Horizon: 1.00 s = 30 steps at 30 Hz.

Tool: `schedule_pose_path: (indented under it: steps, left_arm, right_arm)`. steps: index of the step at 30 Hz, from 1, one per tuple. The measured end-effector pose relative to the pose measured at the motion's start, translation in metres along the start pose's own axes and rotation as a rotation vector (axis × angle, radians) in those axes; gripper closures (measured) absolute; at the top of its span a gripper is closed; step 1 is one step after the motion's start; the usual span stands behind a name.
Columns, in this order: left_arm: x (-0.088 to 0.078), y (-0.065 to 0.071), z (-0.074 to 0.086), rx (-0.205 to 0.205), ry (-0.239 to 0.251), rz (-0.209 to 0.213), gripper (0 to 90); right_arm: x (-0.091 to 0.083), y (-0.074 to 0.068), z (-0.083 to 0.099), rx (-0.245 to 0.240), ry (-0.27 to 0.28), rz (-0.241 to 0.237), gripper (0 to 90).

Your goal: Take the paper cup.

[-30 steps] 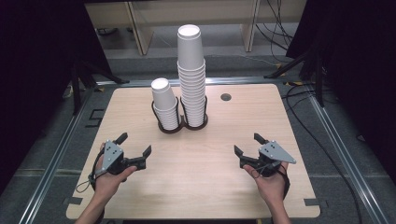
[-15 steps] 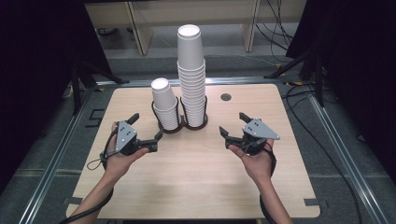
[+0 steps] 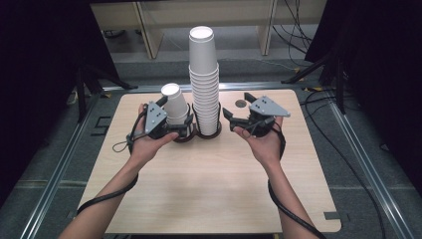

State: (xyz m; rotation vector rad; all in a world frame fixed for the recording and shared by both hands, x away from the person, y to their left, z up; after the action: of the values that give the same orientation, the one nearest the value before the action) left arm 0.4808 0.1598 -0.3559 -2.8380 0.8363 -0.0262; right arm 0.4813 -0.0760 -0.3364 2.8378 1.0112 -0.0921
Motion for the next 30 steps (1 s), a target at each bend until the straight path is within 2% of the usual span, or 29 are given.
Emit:
schedule_pose_path:
  steps: [1, 2, 3, 5, 7, 8, 9, 10, 11, 12, 14, 15, 17, 19, 21, 25, 28, 30]
  left_arm:
    - [0.005, -0.001, -0.003, 0.002, -0.004, 0.000, 0.0]
    - [0.016, -0.003, -0.009, -0.004, -0.011, 0.004, 0.0]
    - [0.016, -0.003, -0.009, -0.004, -0.011, 0.004, 0.0]
    - [0.024, -0.006, -0.015, 0.013, -0.006, -0.011, 0.3]
    - [0.033, -0.008, -0.020, -0.002, 0.000, -0.012, 0.3]
    - [0.037, -0.009, -0.022, 0.002, -0.001, -0.016, 0.3]
    - [0.041, -0.009, -0.024, 0.009, -0.001, -0.017, 0.3]
    - [0.045, -0.009, -0.026, 0.010, -0.004, -0.017, 0.3]
    - [0.049, -0.010, -0.028, 0.007, -0.009, -0.013, 0.3]
    - [0.056, -0.009, -0.030, -0.005, -0.017, 0.003, 0.2]
    - [0.059, -0.009, -0.031, -0.013, -0.020, 0.007, 0.1]
    - [0.065, -0.010, -0.033, -0.023, -0.023, 0.002, 0.0]
    - [0.068, -0.010, -0.034, -0.031, -0.024, 0.003, 0.0]
    - [0.075, -0.012, -0.035, -0.051, -0.027, 0.008, 0.0]
    - [0.079, -0.013, -0.037, -0.048, -0.031, 0.010, 0.0]
    - [0.084, -0.015, -0.039, -0.051, -0.034, 0.010, 0.0]
    - [0.087, -0.017, -0.040, -0.063, -0.039, 0.013, 0.0]
    - [0.091, -0.016, -0.040, -0.057, -0.046, 0.024, 0.4]
  right_arm:
    - [0.003, -0.001, -0.005, 0.025, -0.008, -0.014, 14.9]
    - [0.007, 0.002, -0.010, 0.011, 0.002, -0.012, 14.9]
    - [0.007, 0.002, -0.010, 0.011, 0.002, -0.012, 14.9]
    - [0.019, 0.004, -0.024, 0.018, 0.013, -0.022, 14.8]
    - [0.023, 0.004, -0.028, 0.016, 0.013, -0.031, 14.8]
    - [0.032, 0.005, -0.034, 0.005, 0.012, -0.032, 14.8]
    - [0.032, 0.005, -0.034, 0.005, 0.012, -0.032, 14.8]
    - [0.039, 0.004, -0.041, 0.016, 0.014, -0.042, 14.8]
    - [0.039, 0.004, -0.041, 0.016, 0.014, -0.042, 14.8]
    - [0.047, 0.002, -0.049, 0.033, 0.012, -0.057, 14.8]
    - [0.050, 0.005, -0.054, 0.019, 0.026, -0.046, 14.8]
    - [0.058, 0.005, -0.060, 0.036, 0.020, -0.069, 14.8]
    - [0.062, 0.004, -0.063, 0.055, 0.014, -0.079, 14.8]
    - [0.071, 0.008, -0.074, 0.048, 0.031, -0.068, 14.8]
    - [0.075, 0.008, -0.080, 0.060, 0.032, -0.069, 14.8]
    - [0.085, 0.007, -0.087, 0.060, 0.002, -0.084, 14.8]
    - [0.093, 0.011, -0.091, 0.046, -0.007, -0.071, 14.8]
    - [0.097, 0.011, -0.092, 0.059, -0.015, -0.070, 14.8]
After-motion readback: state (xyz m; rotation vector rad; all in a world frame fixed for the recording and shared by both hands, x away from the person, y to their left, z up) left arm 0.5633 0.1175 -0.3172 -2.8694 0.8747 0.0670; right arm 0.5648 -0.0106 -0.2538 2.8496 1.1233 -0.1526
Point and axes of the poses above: each handheld gripper's, and its own axes: x roughly forward along the jaws, z roughly out of its underside, y roughly to its right, the point moved 5 cm from there along x, roughly forward along the jaws, and after that the axes turned 1 degree about -z, right-handed, at the moved point
